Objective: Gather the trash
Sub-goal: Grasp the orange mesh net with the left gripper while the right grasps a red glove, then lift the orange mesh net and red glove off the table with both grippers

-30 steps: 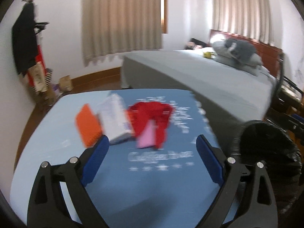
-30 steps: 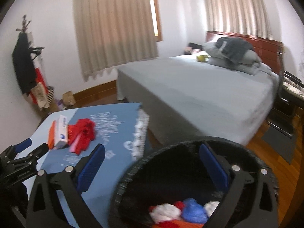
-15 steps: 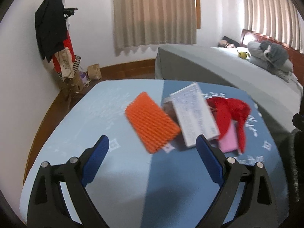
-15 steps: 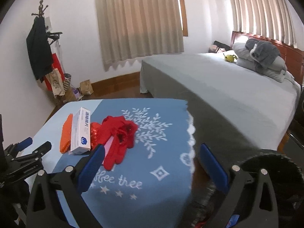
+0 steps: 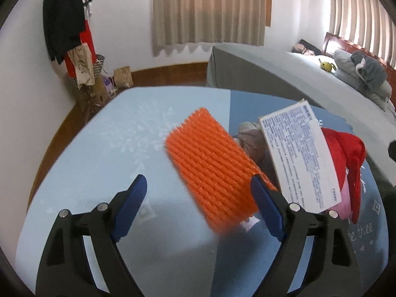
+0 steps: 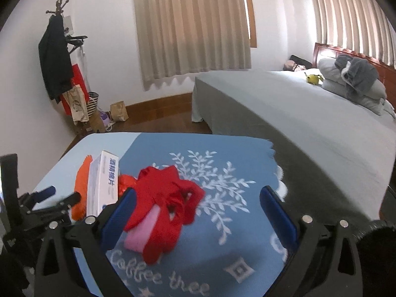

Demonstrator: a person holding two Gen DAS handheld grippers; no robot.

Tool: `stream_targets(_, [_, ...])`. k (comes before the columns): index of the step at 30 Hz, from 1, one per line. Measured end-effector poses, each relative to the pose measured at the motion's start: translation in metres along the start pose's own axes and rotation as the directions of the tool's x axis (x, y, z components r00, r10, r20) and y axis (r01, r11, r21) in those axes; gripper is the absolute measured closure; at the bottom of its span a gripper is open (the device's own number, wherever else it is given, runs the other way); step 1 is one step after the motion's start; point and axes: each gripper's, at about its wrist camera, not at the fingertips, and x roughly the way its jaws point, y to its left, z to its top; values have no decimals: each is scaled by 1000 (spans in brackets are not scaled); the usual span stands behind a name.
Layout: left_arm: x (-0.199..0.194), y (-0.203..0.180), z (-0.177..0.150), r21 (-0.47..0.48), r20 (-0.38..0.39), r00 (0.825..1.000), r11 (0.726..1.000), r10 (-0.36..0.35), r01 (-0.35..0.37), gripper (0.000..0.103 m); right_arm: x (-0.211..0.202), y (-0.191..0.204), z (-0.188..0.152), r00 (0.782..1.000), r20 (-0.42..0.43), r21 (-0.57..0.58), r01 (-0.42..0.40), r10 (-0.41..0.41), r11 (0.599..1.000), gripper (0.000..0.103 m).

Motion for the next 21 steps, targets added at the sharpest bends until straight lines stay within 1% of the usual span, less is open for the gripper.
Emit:
stream_targets(3, [11, -2, 2, 1, -41, 999, 1000, -16, 16, 20, 13, 7, 3, 1000, -6, -9, -17, 17, 1000, 6])
stream_targets(6, [17, -2, 3, -7, -65, 997, 999, -37, 37, 20, 23, 13, 5, 999, -14, -22, -32, 32, 999, 10])
stream_targets(7, [19, -3, 3, -7, -73, 996, 999, -43, 43, 24, 26, 15, 5, 999, -17, -30, -35, 35, 999, 13])
stream_targets(8, [21, -2, 3, -7, -81, 995, 999, -51, 51, 30, 30, 18, 5, 999, -23, -41, -40, 39, 998, 17])
stream_targets(9, [22, -2, 2, -7, -87, 995, 998, -57, 57, 33, 33, 20, 5, 999, -30, -47, -44, 42, 998, 19])
stream_targets(11, [24, -1, 2, -5, -94, 992, 997, -81, 80, 46, 37, 22, 4, 998, -47, -56, -54, 52, 997, 28])
stream_targets(12, [24, -2, 2, -3, -93, 992, 996, -87, 87, 49, 39, 22, 3, 997, -54, -60, -59, 56, 996, 32])
stream_targets(14, [23, -5, 1, 11, -86, 992, 995, -95, 96, 59, 42, 24, 2, 995, -71, -67, -71, 67, 995, 46])
stream_targets(15, [22, -7, 1, 19, -82, 992, 995, -101, 103, 62, 43, 24, 1, 995, -77, -70, -75, 70, 995, 50])
stream_targets(16, [22, -8, 1, 24, -81, 991, 994, -108, 110, 68, 44, 25, 0, 994, -84, -73, -79, 73, 994, 55])
stream_targets(17, [22, -9, 0, 26, -81, 990, 993, -115, 118, 72, 45, 26, -1, 992, -93, -76, -87, 80, 993, 63])
stream_targets(18, [21, -10, 0, 29, -79, 990, 992, -117, 119, 73, 46, 27, -2, 991, -99, -75, -94, 87, 993, 68])
stream_targets(19, [20, -11, 0, 34, -73, 991, 993, -115, 117, 75, 46, 26, -3, 990, -106, -72, -102, 94, 992, 77])
stream_targets(20, [19, -11, 0, 35, -68, 991, 993, -112, 115, 77, 47, 26, -3, 989, -111, -68, -109, 101, 992, 84])
stream_targets(21, [17, -12, 0, 36, -61, 992, 993, -108, 110, 77, 46, 24, -3, 988, -111, -63, -116, 108, 991, 86])
